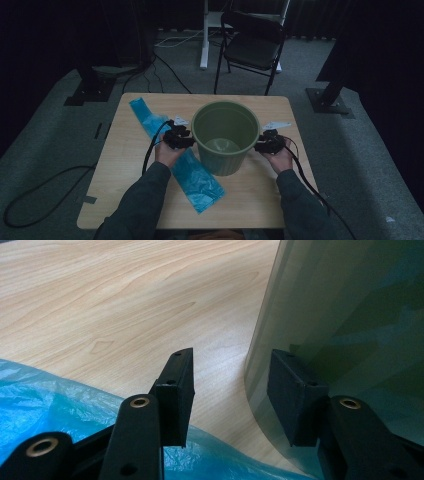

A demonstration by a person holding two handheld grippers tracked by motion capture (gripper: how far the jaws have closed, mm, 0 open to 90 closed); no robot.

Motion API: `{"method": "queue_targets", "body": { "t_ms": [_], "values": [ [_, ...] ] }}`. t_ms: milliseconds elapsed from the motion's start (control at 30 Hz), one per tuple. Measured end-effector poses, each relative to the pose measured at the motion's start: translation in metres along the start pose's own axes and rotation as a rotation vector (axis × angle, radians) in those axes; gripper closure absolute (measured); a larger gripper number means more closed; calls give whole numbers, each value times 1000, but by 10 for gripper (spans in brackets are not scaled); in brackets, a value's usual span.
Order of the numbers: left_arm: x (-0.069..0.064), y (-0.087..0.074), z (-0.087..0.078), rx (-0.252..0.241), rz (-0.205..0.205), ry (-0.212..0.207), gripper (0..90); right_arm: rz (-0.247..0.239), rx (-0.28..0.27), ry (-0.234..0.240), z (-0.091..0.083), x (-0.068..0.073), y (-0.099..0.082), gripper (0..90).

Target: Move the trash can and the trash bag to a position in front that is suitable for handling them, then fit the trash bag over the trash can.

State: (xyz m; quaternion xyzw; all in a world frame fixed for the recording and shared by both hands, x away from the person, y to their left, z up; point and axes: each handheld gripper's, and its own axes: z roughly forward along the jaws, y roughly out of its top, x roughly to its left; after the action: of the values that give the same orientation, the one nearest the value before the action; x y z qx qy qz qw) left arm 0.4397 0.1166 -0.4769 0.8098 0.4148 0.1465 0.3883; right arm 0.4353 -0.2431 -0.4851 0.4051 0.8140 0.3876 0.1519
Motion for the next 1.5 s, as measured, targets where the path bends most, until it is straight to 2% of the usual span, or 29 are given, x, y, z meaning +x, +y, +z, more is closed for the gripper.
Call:
{"method": "queue_targets", "body": {
  "t_ms": [300,533,733,833,867,1100,1233,1300,1433,1500],
  "values": [
    [-10,-19,-21,11,40,-34,544,8,-3,64,-14,20,-17,525],
    [-22,-34,-36,7,75,-63,542,-15,4,80,-23,29,-26,515],
    [-19,-36,-36,-3,69,-66,495,-16,3,80,-25,29,-29,457],
    [-13,-38,-38,-6,70,-49,491,-34,5,61,-26,29,-30,438],
    [-10,-38,-38,-4,65,-30,491,-40,7,50,-26,28,-31,428],
    [21,-48,-46,4,-6,75,470,-34,24,-17,-27,17,-39,404],
    [33,-54,-49,26,-29,131,456,-28,29,-22,-26,14,-42,401],
    [38,-57,-49,39,-40,170,402,-28,26,-20,-26,14,-41,401],
    [47,-65,-47,59,-101,206,374,-36,27,-14,-25,15,-41,400],
    [50,-69,-45,78,-135,197,366,-42,29,-13,-25,16,-41,399]
  ]
}}
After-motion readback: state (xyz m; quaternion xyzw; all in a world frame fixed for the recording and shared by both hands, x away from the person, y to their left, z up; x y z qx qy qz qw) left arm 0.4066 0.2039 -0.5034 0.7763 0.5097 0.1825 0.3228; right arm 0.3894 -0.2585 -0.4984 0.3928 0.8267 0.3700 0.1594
